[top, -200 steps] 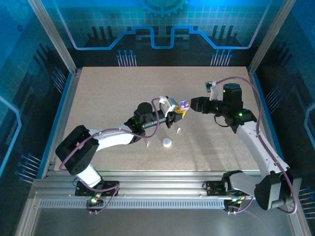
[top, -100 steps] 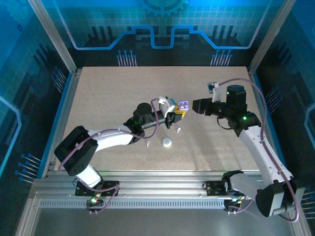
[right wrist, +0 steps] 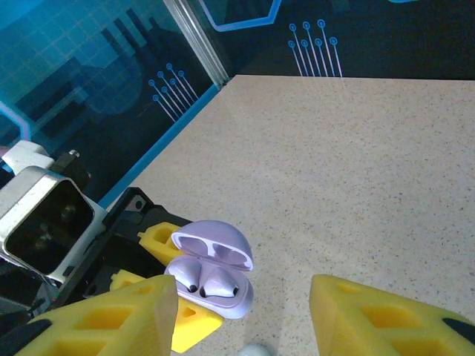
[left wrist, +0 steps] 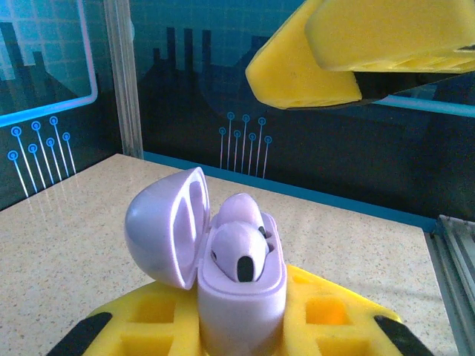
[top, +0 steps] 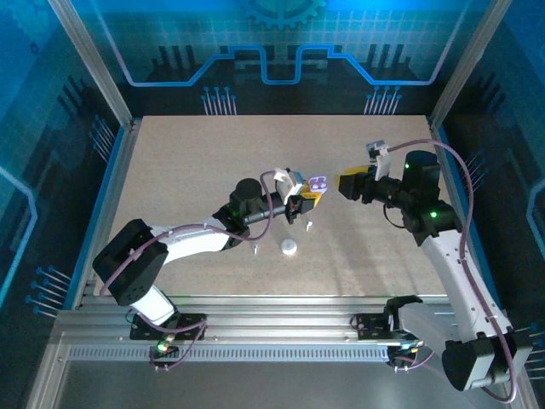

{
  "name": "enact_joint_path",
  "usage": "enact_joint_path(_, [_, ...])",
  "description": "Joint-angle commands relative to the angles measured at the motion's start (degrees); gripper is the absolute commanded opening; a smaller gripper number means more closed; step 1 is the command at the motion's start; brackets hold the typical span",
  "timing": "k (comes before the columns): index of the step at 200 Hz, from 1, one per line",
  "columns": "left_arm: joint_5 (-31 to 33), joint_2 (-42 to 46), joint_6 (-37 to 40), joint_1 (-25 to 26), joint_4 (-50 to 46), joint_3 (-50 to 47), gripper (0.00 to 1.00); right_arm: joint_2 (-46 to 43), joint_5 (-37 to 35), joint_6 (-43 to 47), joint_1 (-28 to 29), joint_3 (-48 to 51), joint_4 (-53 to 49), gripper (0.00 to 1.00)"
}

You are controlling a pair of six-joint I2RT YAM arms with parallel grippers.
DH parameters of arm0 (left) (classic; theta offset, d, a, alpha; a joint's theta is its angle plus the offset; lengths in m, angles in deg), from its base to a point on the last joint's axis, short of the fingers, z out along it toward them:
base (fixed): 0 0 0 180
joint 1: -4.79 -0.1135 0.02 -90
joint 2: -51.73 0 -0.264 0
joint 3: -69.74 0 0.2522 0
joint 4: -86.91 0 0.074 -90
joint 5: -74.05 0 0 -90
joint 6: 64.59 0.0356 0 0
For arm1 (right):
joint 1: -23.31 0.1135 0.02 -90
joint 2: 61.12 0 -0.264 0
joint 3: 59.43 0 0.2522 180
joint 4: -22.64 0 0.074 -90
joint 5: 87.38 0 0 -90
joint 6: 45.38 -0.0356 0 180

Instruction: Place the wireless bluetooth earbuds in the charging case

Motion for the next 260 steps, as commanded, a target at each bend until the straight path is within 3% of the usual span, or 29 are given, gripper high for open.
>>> enact_joint_path(1, [-1.36, 2.03, 0.9, 0.38, 1.7, -1.05, 0.15, -0.99, 1.35, 1.89, -0.91, 1.01, 1.69, 0.51])
enact_joint_path(260, [-1.16, 3.87, 1.34, 0.35, 1.32, -2.8, 0.15, -4.89, 3.54, 7.84, -2.13, 4.15, 6.18, 0.54])
